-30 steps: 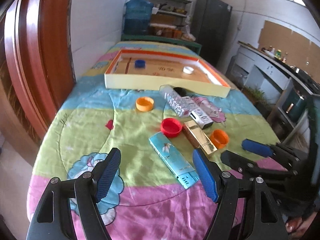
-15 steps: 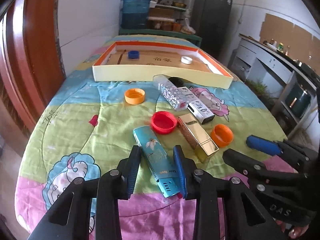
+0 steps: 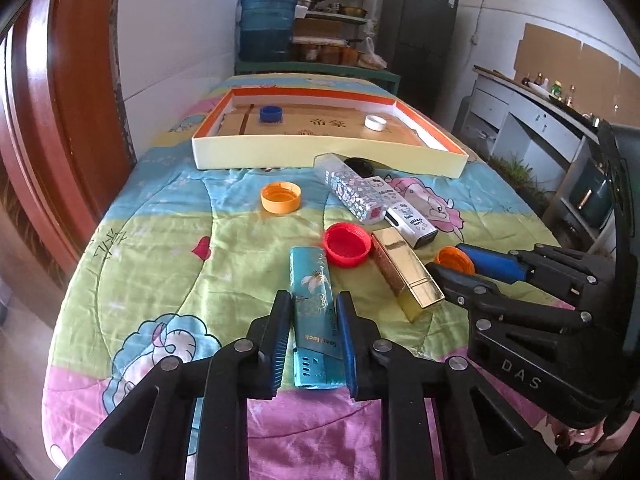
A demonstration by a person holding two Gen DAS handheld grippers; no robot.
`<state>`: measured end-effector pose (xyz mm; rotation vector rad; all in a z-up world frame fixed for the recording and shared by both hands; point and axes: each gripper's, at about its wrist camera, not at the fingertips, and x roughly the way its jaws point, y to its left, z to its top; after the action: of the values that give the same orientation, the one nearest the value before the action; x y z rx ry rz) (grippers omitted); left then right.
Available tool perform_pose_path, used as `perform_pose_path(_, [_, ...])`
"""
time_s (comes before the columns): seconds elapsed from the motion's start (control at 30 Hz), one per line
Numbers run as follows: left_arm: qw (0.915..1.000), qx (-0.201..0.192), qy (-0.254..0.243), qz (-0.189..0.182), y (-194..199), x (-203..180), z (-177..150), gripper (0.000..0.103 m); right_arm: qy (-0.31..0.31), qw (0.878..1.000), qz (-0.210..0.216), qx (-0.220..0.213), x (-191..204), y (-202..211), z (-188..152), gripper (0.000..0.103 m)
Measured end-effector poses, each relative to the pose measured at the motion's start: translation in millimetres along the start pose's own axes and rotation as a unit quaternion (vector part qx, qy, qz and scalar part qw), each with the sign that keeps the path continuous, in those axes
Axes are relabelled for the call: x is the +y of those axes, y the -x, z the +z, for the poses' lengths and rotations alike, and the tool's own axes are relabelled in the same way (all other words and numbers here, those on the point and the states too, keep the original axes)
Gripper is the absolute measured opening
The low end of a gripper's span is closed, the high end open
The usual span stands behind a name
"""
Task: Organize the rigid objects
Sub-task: 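Carry the teal tube and orange cap with both grippers into the tray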
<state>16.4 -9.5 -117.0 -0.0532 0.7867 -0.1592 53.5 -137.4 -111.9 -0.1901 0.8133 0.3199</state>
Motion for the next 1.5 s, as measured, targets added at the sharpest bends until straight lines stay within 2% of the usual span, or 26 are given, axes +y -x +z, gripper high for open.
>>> perform_pose_path(0.33, [0.9998, -0.02, 0.001, -0.006, 10.3, 4.3, 5.8, 0.023, -0.017, 1.0, 0.004, 0.003, -6.4, 8.3, 2.7, 0.03])
perform_pose_path(0.83, [0.9983, -0.057, -0.012, -0.007, 33.8, 6.4, 34.3, 0.023, -0.011, 0.999, 0.002, -0.035, -6.9, 36.9, 26.8, 0.03])
perform_pose_path(1.3, [0.9952, -0.09, -0.04, -0.002, 34.1, 2.4, 95.0, 0.023, -0.018, 0.998, 0.005, -0.064, -28.2, 43.7, 65.0, 0.03])
perform_pose_path(1.5, [0.9951, -0.088, -0.045, -0.002, 26.1, 1.4, 115.3, 0.023, -0.023, 0.998, 0.002, -0.066, -38.7, 38.3, 75.2, 0.03])
